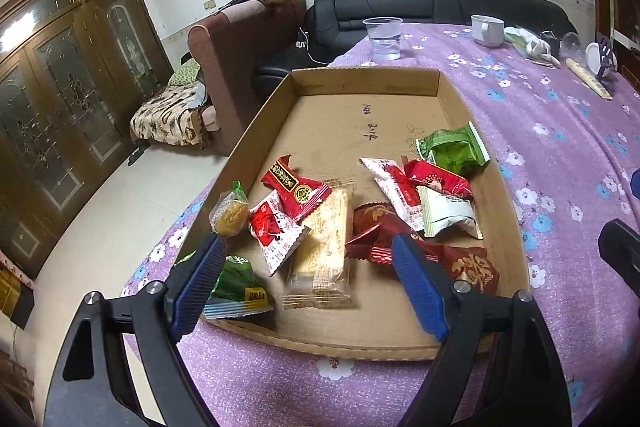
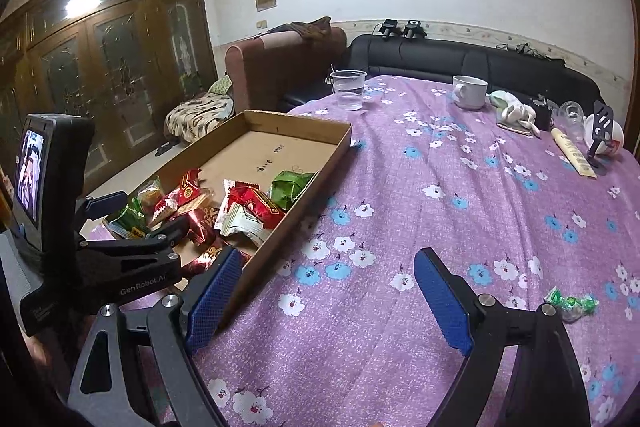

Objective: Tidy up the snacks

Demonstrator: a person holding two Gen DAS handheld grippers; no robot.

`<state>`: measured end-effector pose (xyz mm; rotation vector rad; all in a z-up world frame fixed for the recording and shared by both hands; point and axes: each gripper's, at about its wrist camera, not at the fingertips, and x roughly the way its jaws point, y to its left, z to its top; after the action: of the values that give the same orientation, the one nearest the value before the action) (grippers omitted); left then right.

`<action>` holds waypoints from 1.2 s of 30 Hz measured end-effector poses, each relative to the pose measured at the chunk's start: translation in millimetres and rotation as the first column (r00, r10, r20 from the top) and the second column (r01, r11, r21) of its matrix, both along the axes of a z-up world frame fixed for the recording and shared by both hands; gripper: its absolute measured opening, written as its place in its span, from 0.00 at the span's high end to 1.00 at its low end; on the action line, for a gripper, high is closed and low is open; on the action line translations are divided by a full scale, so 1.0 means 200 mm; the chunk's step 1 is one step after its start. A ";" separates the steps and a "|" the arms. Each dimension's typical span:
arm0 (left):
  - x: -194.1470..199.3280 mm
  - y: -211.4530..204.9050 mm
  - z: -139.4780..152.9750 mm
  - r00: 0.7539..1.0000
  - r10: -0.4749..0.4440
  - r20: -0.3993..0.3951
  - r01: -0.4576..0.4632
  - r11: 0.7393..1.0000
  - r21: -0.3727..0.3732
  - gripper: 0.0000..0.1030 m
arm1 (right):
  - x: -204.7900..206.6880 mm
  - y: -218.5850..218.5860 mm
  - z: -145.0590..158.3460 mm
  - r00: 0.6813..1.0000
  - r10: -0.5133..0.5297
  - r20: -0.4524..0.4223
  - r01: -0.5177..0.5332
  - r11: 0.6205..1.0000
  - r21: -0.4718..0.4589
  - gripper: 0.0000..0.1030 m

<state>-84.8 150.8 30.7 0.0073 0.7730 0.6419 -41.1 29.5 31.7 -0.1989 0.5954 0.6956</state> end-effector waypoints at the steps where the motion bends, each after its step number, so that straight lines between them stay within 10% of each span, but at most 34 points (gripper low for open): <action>1: 0.00 0.00 0.00 1.000 0.001 0.000 -0.001 1.000 0.000 0.17 | 0.00 0.00 0.00 1.000 -0.001 0.000 0.001 1.000 -0.001 0.14; 36: -0.02 0.03 -0.01 1.000 0.009 -0.006 -0.009 1.000 0.008 0.17 | -0.01 0.01 0.00 1.000 0.003 0.013 -0.003 1.000 -0.020 0.14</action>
<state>-87.9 156.0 28.0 0.0132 0.7771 0.6537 -42.7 32.2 31.2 -0.2228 0.5904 0.6909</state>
